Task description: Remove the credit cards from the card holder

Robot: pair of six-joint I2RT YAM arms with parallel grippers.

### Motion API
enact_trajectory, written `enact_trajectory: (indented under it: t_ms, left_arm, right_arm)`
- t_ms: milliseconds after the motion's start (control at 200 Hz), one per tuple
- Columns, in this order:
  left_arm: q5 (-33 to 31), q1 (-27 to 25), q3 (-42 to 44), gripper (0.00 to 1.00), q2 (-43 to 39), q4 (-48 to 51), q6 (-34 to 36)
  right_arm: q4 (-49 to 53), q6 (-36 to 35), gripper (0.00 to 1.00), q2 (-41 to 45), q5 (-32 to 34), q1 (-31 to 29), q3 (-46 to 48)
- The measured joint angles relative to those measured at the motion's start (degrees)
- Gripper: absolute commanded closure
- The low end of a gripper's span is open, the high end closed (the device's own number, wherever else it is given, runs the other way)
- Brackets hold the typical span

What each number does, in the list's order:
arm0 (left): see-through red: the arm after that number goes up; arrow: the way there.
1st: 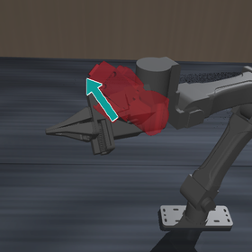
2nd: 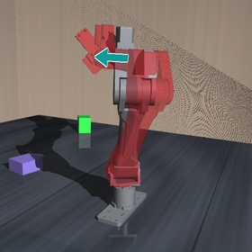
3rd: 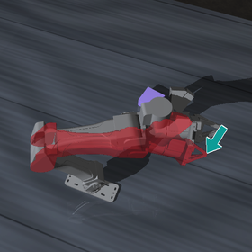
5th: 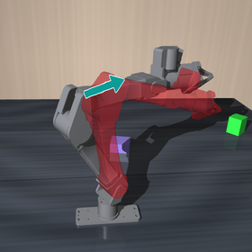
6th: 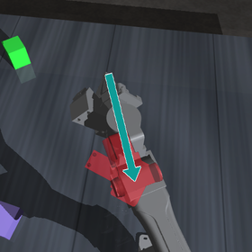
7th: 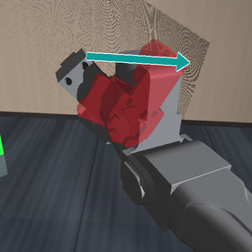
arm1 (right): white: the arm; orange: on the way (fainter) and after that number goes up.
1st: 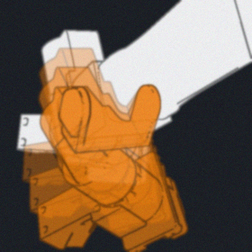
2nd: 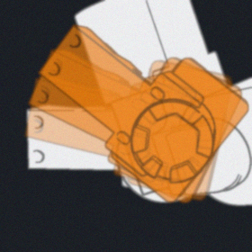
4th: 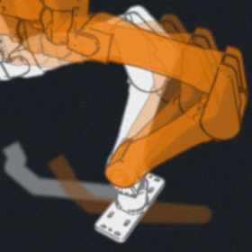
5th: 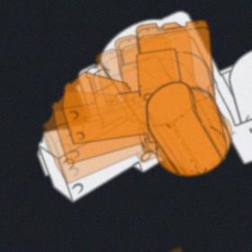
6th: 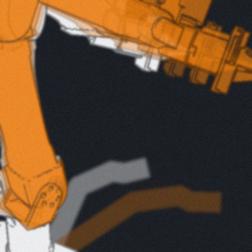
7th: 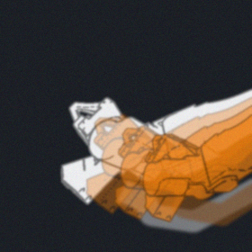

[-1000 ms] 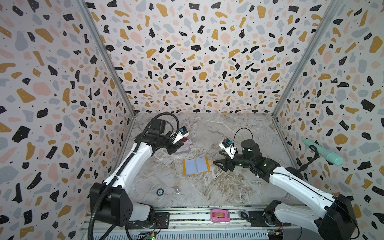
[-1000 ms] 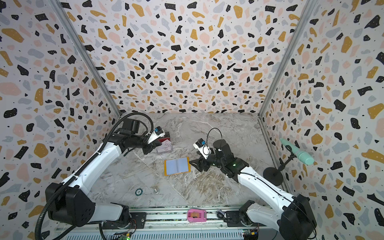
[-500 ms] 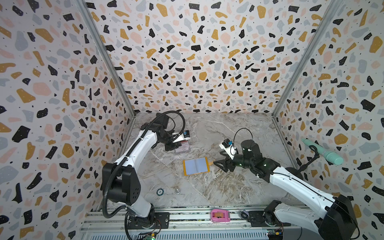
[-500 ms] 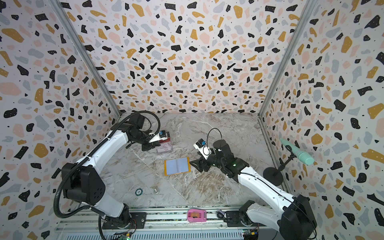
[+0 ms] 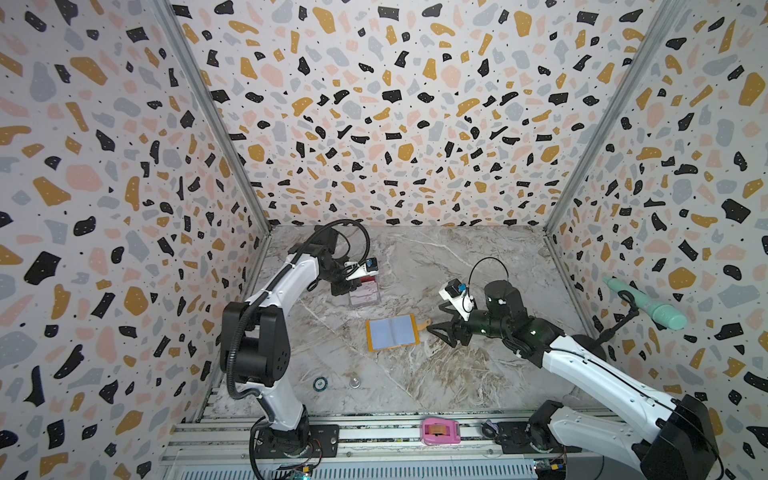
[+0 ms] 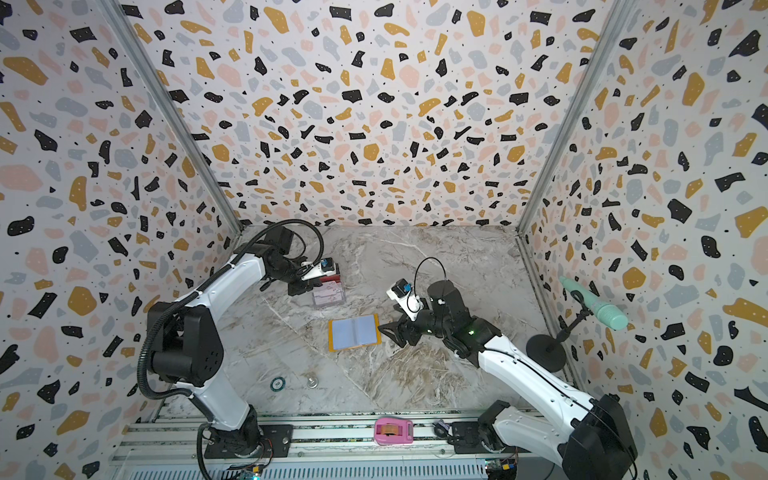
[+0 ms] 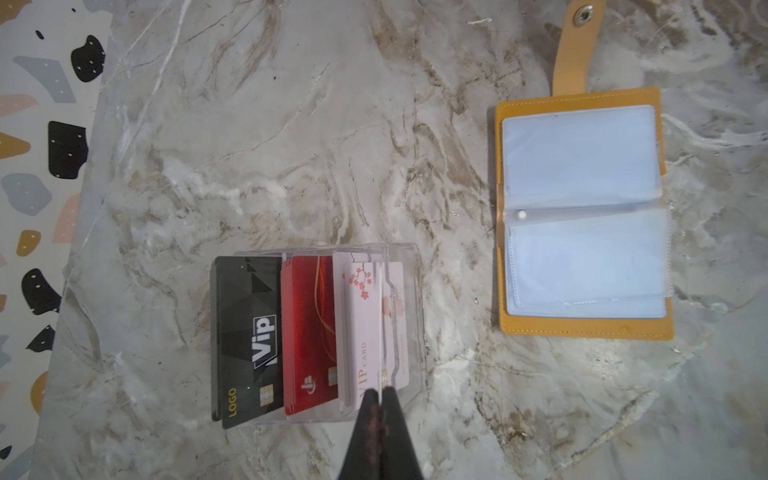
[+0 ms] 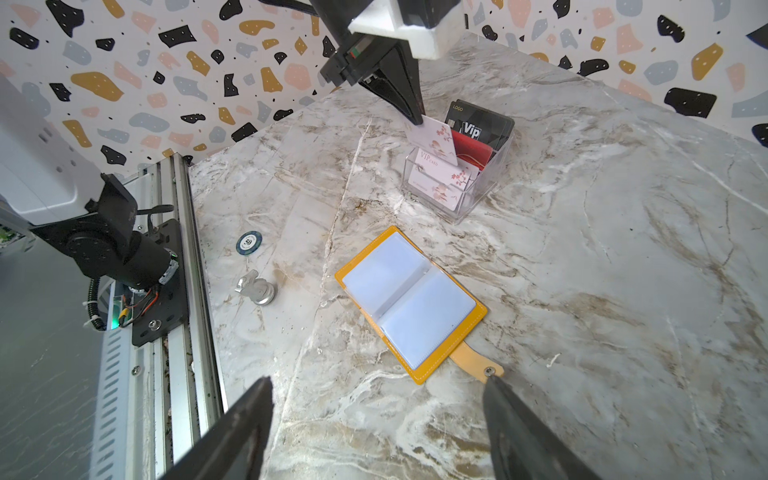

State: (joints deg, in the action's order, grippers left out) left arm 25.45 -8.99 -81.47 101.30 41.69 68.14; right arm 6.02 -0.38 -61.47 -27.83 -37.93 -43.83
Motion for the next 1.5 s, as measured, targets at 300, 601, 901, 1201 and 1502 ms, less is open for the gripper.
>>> enact_trajectory:
  t_ms: [300, 601, 901, 1201, 1502]
  left_arm:
    - [-1.86, 0.04, -0.92, 1.00, 3.34, -1.20, -0.17]
    - [-2.51, 0.04, -3.89, 1.00, 7.08, 0.07, -0.28]
    - [-2.08, 0.04, -6.54, 1.00, 10.01, 3.08, -1.11]
    - [-1.77, 0.04, -7.67, 1.00, 11.89, 4.63, -1.07]
    - [-1.57, 0.04, -9.07, 1.00, 13.05, 5.84, -1.03]
  right_arm:
    - [0.02, -0.17, 0.20, -0.68, -0.61, -0.24, 0.00]
    - [0.87, -0.55, 0.19, -0.76, -0.61, -0.90, 0.00]
    - [1.36, -0.85, 0.19, -0.79, -0.02, -1.51, 0.00]
    - [1.57, -1.01, 0.19, -0.79, 0.48, -2.08, 0.00]
    - [2.03, -1.05, 0.19, -0.79, 0.85, -2.60, 0.00]
